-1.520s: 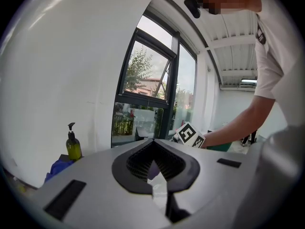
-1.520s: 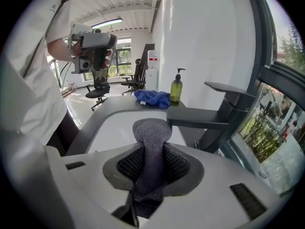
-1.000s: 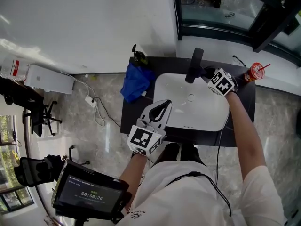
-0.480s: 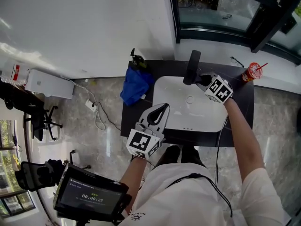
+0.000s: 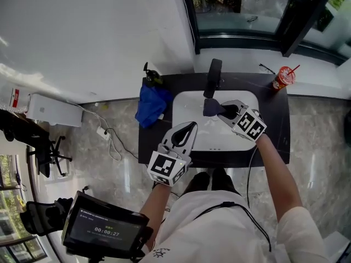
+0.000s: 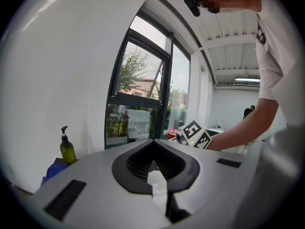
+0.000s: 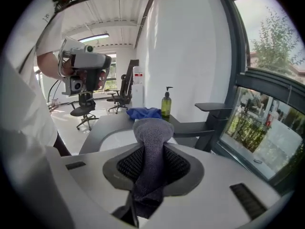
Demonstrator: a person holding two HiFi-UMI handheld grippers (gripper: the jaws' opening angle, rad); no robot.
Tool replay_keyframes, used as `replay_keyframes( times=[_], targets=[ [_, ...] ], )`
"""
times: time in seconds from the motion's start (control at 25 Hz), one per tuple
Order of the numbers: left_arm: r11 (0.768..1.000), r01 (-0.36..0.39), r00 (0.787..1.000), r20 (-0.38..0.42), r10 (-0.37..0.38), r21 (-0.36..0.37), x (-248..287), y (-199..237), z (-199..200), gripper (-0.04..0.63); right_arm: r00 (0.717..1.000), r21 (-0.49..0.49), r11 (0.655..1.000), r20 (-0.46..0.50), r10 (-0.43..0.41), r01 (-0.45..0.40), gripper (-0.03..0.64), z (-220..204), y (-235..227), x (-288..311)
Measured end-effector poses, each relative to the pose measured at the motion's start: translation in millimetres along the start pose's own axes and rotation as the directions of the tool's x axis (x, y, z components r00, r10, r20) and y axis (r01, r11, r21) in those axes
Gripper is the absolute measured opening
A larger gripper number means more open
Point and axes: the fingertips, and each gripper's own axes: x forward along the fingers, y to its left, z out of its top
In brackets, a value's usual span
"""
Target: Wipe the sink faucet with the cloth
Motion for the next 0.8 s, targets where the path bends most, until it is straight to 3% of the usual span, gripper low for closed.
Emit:
replay_keyframes(
  times=[0.16,0.32,0.4,0.56,0.68,0.8],
  targets=[
    [0.996,0.081,0.997,-0.002,-0.081,0.032,21,-23,0,0.000,0.991,0.082,0.988,0.014,-0.134,0.132,0.103,-13,4,-42],
    [0.975,0.213,0.977,-0.032,-0.211,0.062,50,-69,-8,0.000,0.959,0.194,0.939,-0.029,-0.283,0.283,0.104,-54,8,-90],
    [0.955,0.289,0.957,-0.046,-0.286,0.066,62,-95,-12,0.000,0.925,0.256,0.890,-0.073,-0.373,0.378,0.104,-83,9,-118],
    [0.911,0.407,0.913,-0.075,-0.402,0.073,76,-144,-20,0.000,0.834,0.366,0.750,-0.199,-0.515,0.551,0.104,-150,12,-170],
    [0.878,0.473,0.879,-0.101,-0.465,0.072,81,-173,-28,0.000,0.777,0.403,0.664,-0.294,-0.557,0.629,0.104,-198,19,-193],
    [0.853,0.517,0.853,-0.123,-0.506,0.073,84,-191,-34,0.000,0.743,0.439,0.600,-0.367,-0.560,0.669,0.104,-226,29,-204]
  ],
)
